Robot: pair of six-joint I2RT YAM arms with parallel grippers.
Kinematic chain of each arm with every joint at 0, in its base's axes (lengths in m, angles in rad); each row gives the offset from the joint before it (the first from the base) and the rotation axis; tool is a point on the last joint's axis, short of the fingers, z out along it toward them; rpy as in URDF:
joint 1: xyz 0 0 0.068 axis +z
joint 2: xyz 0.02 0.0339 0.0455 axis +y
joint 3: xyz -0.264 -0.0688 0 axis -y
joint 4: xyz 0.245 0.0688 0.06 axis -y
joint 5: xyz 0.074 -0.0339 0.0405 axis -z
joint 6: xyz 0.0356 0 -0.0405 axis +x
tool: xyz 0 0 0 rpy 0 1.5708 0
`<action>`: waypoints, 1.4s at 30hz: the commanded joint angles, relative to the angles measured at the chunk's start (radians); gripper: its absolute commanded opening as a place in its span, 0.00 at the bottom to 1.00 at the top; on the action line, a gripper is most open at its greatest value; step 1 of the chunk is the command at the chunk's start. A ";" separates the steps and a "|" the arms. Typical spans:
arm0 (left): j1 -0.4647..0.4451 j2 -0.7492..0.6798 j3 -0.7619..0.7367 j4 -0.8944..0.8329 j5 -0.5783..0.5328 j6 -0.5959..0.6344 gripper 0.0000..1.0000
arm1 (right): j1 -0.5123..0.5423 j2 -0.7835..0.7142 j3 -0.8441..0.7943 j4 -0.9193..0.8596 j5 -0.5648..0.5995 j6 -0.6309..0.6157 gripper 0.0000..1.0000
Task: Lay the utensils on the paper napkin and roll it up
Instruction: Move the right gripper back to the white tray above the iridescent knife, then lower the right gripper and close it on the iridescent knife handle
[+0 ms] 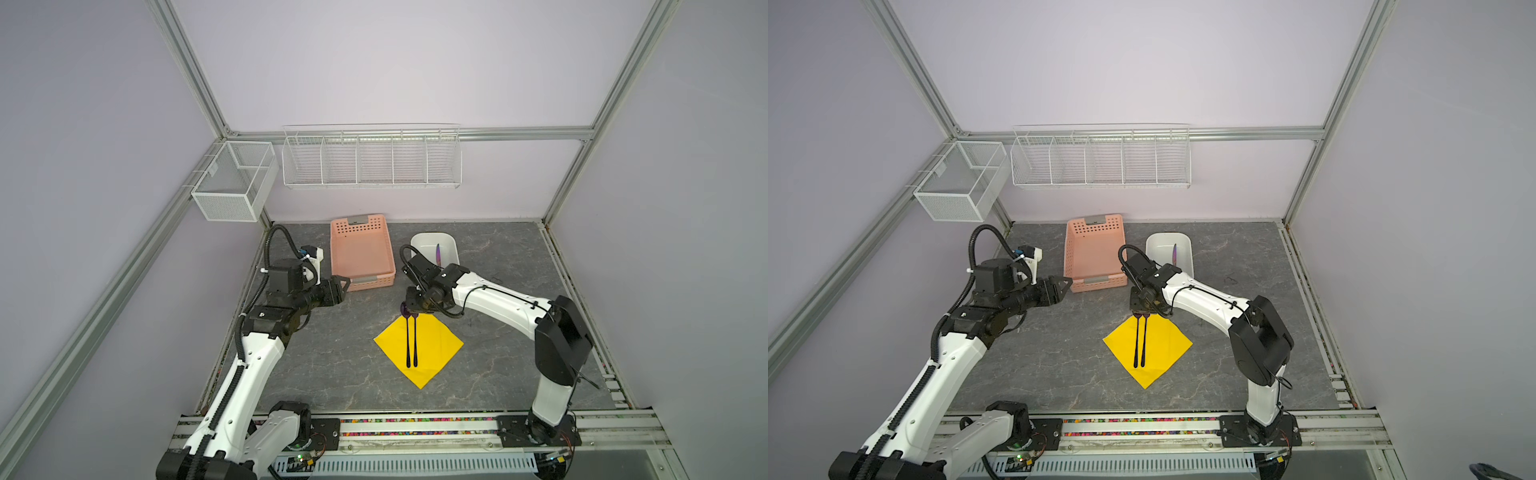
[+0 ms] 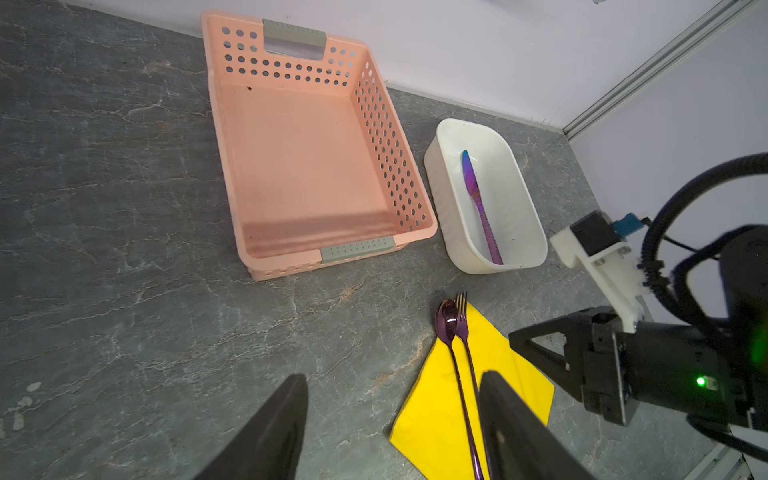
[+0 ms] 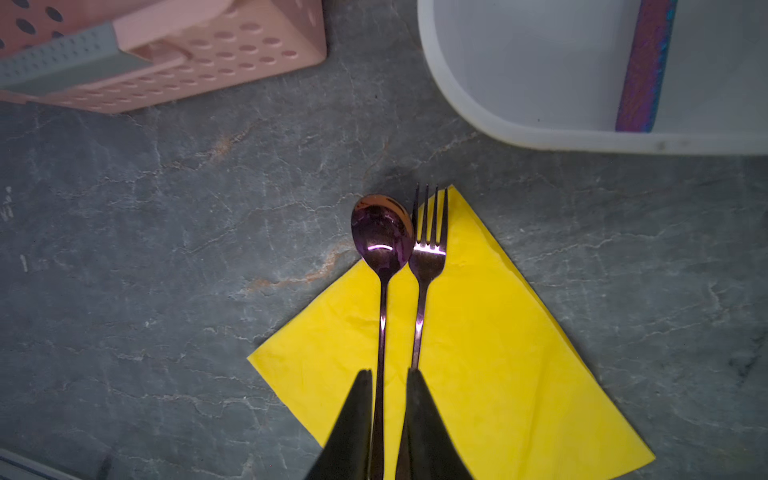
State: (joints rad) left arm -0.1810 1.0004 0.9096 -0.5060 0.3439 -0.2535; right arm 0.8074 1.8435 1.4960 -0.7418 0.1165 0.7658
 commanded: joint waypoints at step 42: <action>0.006 0.028 -0.005 -0.029 -0.116 0.030 0.66 | -0.432 0.624 0.772 -0.295 -0.128 -0.335 0.21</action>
State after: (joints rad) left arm -0.1802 1.0206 0.9096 -0.5144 0.2474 -0.2481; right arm 0.3809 2.4393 2.2162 -0.9783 0.0025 0.4557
